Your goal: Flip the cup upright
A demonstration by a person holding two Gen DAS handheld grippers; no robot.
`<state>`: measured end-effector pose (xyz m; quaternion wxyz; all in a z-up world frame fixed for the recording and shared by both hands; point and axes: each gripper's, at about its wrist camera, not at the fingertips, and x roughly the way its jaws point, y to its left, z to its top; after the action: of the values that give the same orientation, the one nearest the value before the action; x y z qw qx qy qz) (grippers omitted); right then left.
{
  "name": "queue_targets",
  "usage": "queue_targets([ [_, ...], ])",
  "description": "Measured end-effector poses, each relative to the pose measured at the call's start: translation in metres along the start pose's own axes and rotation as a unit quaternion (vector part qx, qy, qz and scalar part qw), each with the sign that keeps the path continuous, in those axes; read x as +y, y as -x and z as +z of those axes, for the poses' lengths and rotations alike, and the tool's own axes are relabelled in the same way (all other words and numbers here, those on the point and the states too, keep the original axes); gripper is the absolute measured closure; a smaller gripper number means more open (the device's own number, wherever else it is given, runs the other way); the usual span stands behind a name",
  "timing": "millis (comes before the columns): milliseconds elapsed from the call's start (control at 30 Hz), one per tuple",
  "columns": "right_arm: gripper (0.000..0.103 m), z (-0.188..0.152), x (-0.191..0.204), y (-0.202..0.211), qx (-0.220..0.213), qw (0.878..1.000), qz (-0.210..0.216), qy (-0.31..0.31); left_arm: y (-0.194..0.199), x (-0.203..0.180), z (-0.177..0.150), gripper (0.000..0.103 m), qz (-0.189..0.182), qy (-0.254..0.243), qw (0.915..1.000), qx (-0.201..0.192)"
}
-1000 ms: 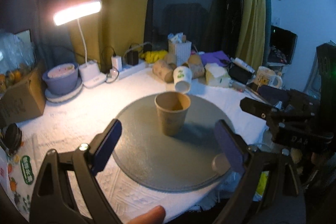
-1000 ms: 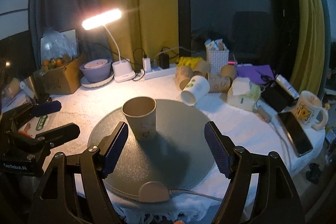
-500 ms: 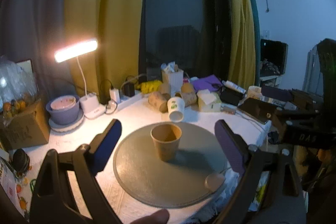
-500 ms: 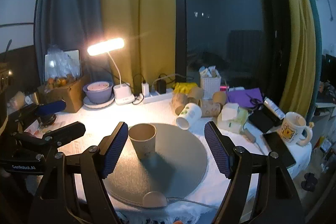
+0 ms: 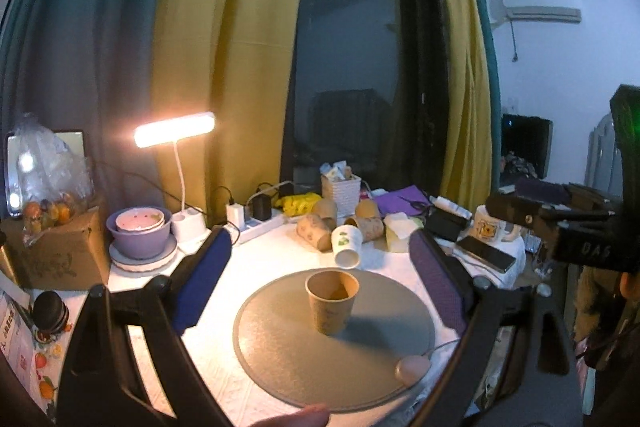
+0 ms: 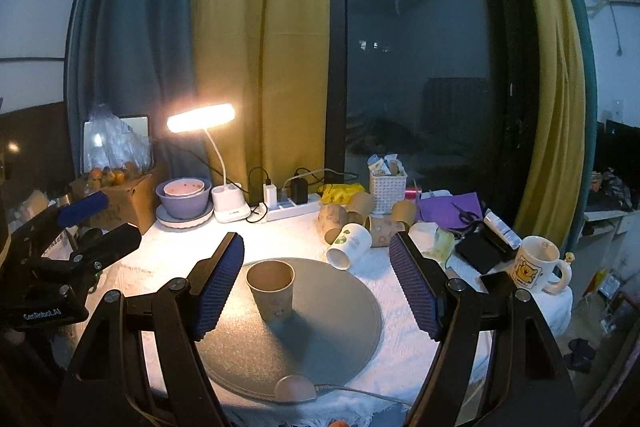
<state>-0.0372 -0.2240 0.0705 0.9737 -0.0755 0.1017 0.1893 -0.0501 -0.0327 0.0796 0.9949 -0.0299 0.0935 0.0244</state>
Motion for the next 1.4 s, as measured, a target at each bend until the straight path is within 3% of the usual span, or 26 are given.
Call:
queue_targets([
  [367,0.025,0.0,0.016,-0.006,0.01,1.0,0.003,0.014,0.009,0.014,-0.003,0.012,0.005,0.018,0.9998,-0.001],
  [1400,0.025,-0.003,0.016,-0.013,0.019,1.0,0.007,0.011,0.008,0.007,-0.006,0.012,-0.002,0.013,0.9999,0.004],
])
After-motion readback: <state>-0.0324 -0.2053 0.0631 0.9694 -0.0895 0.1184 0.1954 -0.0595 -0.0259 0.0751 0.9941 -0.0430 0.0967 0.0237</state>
